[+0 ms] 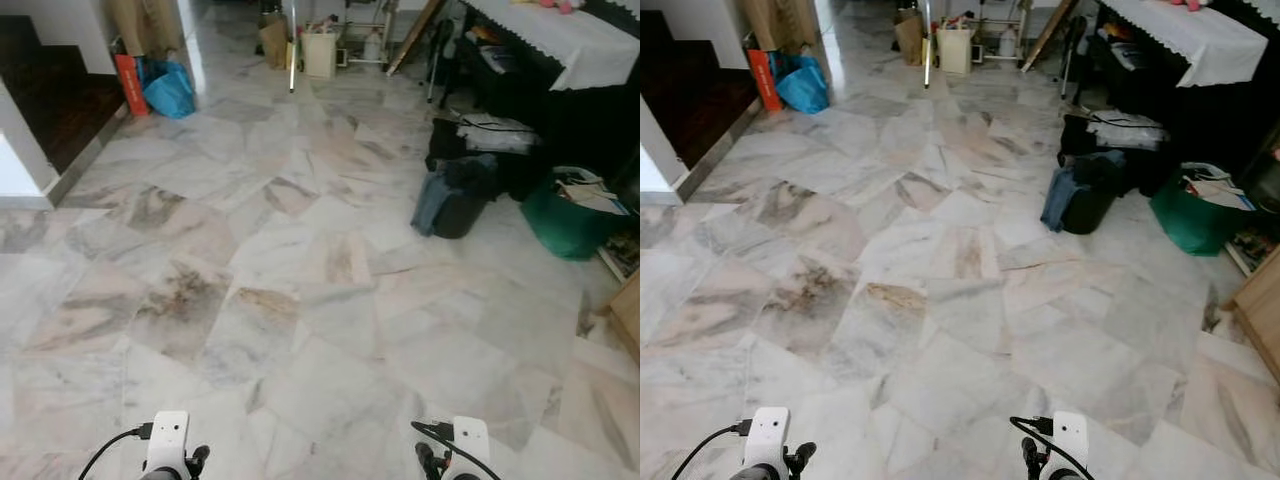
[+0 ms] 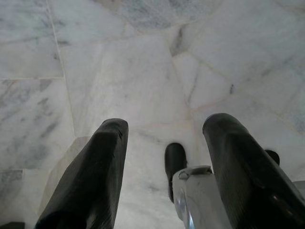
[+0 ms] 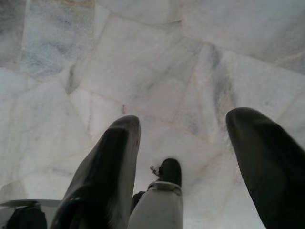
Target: Move the pillow to the sofa from floor
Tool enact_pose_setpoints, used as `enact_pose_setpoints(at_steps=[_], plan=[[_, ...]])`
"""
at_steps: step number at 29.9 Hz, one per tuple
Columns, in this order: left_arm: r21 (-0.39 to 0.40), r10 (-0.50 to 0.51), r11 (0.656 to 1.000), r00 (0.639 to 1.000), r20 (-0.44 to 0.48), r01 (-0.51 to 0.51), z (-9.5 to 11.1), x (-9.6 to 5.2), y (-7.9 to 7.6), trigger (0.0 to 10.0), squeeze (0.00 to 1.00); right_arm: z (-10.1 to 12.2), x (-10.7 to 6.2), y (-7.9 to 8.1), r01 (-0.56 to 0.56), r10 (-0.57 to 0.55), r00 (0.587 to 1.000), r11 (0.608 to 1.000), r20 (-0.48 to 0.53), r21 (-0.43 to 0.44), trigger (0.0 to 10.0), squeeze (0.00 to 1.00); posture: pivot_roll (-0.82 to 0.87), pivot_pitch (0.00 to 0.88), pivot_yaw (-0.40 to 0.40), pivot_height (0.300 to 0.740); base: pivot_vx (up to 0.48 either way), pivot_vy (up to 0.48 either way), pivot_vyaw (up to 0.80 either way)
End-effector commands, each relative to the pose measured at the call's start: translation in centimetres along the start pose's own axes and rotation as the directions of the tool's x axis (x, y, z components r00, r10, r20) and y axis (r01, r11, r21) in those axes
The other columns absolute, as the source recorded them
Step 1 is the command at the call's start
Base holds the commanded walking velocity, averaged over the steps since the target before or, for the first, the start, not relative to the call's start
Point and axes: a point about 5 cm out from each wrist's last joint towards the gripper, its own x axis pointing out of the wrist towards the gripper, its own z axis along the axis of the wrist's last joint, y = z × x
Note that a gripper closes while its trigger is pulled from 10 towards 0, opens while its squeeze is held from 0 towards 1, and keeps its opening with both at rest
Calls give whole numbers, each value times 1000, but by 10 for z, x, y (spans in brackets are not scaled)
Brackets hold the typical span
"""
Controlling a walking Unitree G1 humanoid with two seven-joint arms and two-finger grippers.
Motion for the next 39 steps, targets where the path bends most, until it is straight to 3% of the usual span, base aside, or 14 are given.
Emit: enact_pose_setpoints(at_steps=[1, 10, 17, 20, 28, 39], plan=[[-8, -5, 1000, 1000, -6, 5, -4, -1, 0, 10000, 0, 1, 0, -1, 6, -6, 1000, 1000, 7, -1, 10000, 0, 99, 0, -38, 740, 0, 0, 0], [12, -13, 1000, 999, -40, 13, -12, -3, 0, 10000, 0, -4, -2, -11, 43, -43, 999, 999, -18, 0, 10000, 0, 68, 0, -30, 740, 0, 0, 0], [67, -48, 997, 998, -41, 50, -8, -2, -3, 10000, 0, -19, -14, -47, 148, -146, 987, 989, -71, 30, 10000, 0, 67, 0, -29, 740, 0, 0, 0], [64, -43, 997, 998, -38, 46, -6, -1, -2, 10000, 0, -23, -17, -51, 157, -153, 985, 987, -83, 39, 10000, 0, 71, 0, -27, 740, 0, 0, 0], [64, -30, 997, 999, -35, 32, -2, 0, 0, 10000, 0, -22, -15, -46, 135, -132, 988, 990, -77, 44, 10000, 0, 64, 0, -22, 740, 0, 0, 0], [50, -36, 998, 999, -31, 37, -3, 0, -3, 10000, 0, 3, 0, -15, 94, -92, 995, 995, -46, 43, 10000, 0, 75, 0, -23, 740, 0, 0, 0]])
